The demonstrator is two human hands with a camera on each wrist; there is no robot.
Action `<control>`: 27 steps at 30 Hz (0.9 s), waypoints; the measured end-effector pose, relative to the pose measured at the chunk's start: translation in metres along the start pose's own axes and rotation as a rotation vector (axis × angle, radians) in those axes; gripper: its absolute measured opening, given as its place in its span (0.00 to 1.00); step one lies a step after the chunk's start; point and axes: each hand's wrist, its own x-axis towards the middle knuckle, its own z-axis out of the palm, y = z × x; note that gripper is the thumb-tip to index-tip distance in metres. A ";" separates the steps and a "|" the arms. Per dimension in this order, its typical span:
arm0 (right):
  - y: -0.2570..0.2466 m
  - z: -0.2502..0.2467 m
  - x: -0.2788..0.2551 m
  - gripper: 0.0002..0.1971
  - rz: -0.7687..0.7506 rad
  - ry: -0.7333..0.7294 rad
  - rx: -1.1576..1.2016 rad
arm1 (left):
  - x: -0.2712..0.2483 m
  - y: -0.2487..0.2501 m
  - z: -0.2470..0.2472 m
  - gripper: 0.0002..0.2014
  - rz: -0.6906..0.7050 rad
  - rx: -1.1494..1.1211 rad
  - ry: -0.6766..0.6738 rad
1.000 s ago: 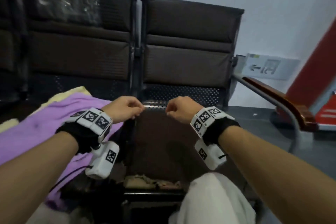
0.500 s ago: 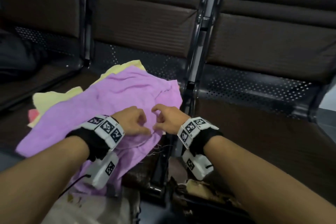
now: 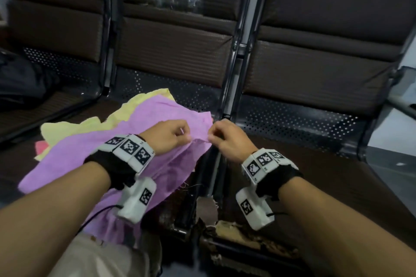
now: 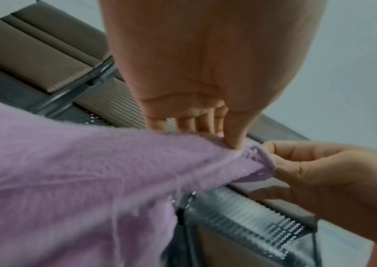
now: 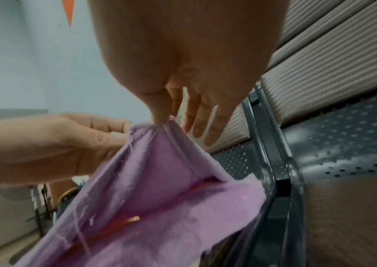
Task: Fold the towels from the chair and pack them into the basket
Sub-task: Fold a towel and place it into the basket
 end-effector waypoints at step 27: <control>0.108 -0.130 -0.109 0.04 0.367 0.503 0.289 | 0.054 0.121 0.085 0.05 0.164 0.132 -0.054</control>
